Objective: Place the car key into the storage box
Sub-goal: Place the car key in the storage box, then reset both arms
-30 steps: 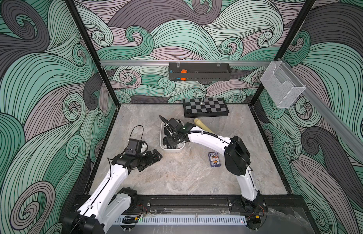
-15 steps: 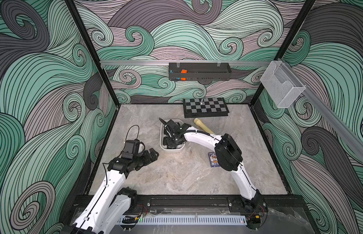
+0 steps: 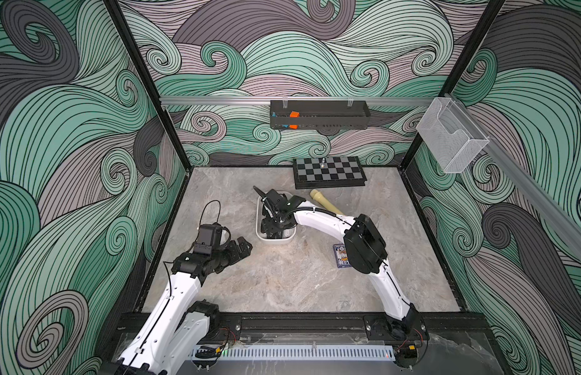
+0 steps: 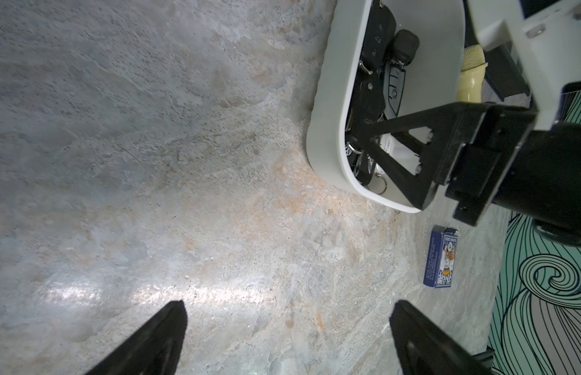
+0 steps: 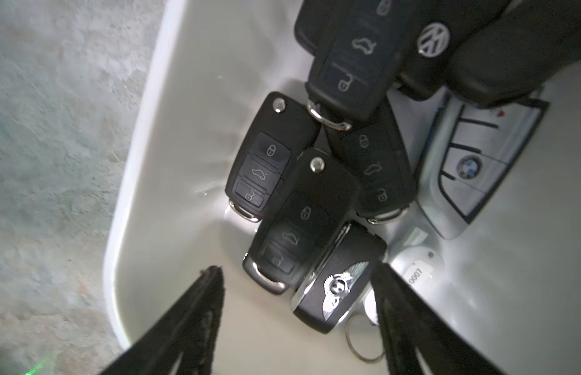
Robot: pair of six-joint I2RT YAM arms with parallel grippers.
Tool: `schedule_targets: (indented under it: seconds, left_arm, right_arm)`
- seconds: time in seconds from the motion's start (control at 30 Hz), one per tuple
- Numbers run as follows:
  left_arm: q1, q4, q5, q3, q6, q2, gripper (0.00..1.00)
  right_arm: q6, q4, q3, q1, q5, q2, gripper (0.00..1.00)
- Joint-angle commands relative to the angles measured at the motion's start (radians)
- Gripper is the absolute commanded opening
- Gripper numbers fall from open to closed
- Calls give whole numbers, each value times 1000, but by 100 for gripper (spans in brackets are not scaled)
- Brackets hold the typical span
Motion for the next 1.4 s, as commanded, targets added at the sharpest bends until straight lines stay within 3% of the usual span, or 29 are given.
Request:
schedule_targets:
  seconds: [0.0, 0.23, 0.43, 0.67, 0.8, 1.0, 1.17, 1.23, 1.3, 1.37]
  left_arm:
    - [10, 13, -5, 6, 18, -12, 99]
    - [11, 26, -28, 34, 92, 49, 99]
    - [10, 30, -192, 113, 182, 108, 99]
    - [23, 193, -475, 157, 345, 205, 99]
    - [70, 365, -498, 111, 395, 253, 99]
    - [161, 693, -489, -22, 449, 370, 99]
    - [188, 968, -470, -85, 517, 517, 99]
    - [187, 1030, -483, -72, 516, 551, 99]
    - [187, 1114, -488, -67, 534, 600, 99]
    - [188, 1073, -488, -16, 546, 654, 99]
  right_arm:
    - [-40, -2, 6, -19, 50, -129, 83]
    - [-146, 4, -120, -89, 133, -357, 92]
    - [-177, 140, -455, -250, 162, -609, 92]
    - [-271, 503, -924, -451, 295, -901, 93]
    - [-361, 820, -1206, -536, 365, -1028, 93]
    - [-389, 1118, -1445, -658, 399, -991, 92]
    - [-481, 1395, -1499, -752, 226, -875, 92]
    - [-479, 1318, -1445, -760, 147, -847, 97]
    - [-461, 1493, -1512, -761, 72, -831, 99]
    - [-467, 1748, -1602, -757, 76, -728, 99]
